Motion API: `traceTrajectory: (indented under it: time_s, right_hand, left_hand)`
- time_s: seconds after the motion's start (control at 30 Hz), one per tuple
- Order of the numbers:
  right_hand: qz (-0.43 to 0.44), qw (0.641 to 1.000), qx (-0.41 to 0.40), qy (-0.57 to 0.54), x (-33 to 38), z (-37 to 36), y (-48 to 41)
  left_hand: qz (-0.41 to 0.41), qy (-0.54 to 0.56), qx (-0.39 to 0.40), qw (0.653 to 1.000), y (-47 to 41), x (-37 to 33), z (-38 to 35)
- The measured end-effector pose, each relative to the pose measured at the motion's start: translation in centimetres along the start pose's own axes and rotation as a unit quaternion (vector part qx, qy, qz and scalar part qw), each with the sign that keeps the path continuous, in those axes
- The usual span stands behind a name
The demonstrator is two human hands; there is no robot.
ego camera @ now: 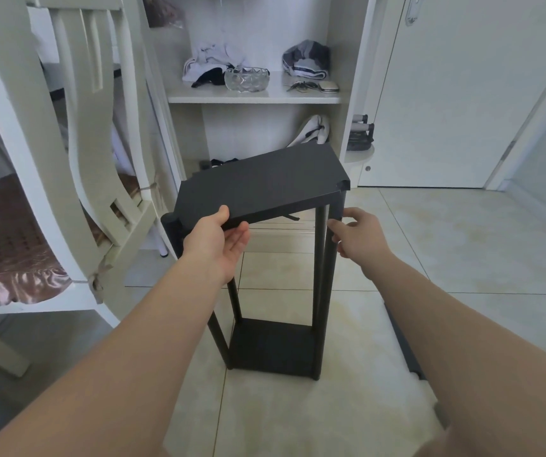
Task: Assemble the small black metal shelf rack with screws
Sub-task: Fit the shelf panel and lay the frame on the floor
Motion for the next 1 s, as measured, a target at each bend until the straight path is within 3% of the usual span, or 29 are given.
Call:
traceTrajectory:
  time_s: [0.3,1.0]
  right_hand:
    - [0.055,0.996,0.003,0.072,-0.9,1.6,0.0]
    - [0.034,0.995,0.001,0.091,-2.0,4.4,0.0]
  left_hand:
    - [0.007,0.002,0.007,1.000,0.0,0.2,-0.1]
    - [-0.017,-0.057,-0.012,0.998,0.6,1.2,1.7]
Point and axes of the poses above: each hand's wrist, its own y-axis away from the middle knuckle, its own z-axis out of the back of the hand, x = y × z, the point moved 4 cm from there along -y, towards the middle knuckle, and after that the axes turned 14 degrees about -x, right-handed, at the moved point
